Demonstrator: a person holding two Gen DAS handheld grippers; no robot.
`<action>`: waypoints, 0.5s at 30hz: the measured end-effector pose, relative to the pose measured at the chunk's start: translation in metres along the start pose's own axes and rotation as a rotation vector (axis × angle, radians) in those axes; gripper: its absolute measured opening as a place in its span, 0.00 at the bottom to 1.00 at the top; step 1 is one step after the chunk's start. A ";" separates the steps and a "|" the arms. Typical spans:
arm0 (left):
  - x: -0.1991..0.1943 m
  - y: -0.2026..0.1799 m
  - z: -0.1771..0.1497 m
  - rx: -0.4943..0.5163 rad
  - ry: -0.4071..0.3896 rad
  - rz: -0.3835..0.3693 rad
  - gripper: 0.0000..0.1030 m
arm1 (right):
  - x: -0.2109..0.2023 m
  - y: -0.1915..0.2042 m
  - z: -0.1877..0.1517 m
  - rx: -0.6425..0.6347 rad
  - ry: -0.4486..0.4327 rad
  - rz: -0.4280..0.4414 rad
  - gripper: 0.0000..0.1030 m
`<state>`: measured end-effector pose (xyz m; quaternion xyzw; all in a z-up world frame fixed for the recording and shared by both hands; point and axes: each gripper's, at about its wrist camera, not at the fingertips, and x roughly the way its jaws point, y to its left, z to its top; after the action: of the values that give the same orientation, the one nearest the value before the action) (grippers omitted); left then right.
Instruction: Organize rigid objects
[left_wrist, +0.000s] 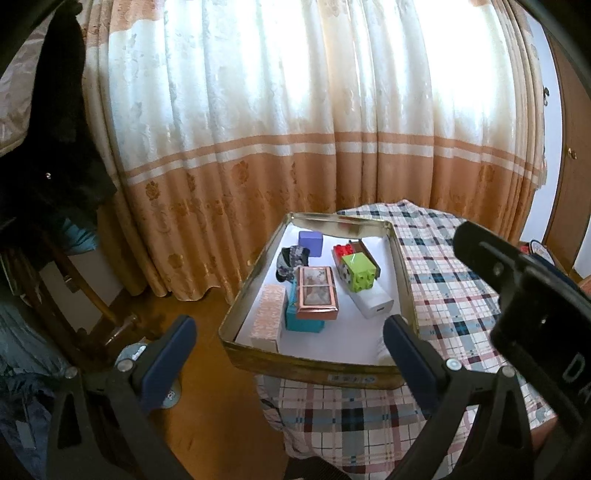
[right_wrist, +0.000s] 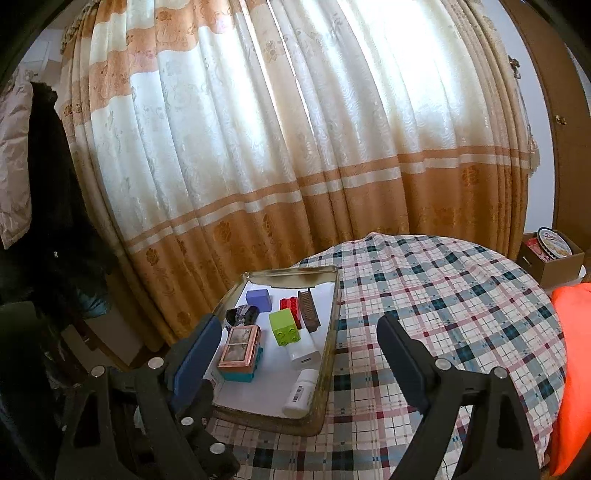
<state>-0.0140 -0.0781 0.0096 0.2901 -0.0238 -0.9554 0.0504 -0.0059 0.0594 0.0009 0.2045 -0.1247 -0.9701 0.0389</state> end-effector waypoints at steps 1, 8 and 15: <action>-0.002 0.001 0.000 -0.004 -0.004 -0.003 0.99 | -0.003 0.000 0.000 0.002 -0.006 -0.001 0.86; -0.014 0.009 -0.001 -0.026 -0.028 -0.013 0.99 | -0.022 0.003 0.001 -0.002 -0.061 -0.038 0.86; -0.027 0.009 0.000 -0.023 -0.065 -0.017 0.99 | -0.028 0.005 -0.001 -0.005 -0.058 -0.056 0.86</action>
<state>0.0090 -0.0842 0.0253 0.2587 -0.0122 -0.9648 0.0448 0.0198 0.0582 0.0118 0.1798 -0.1175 -0.9766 0.0085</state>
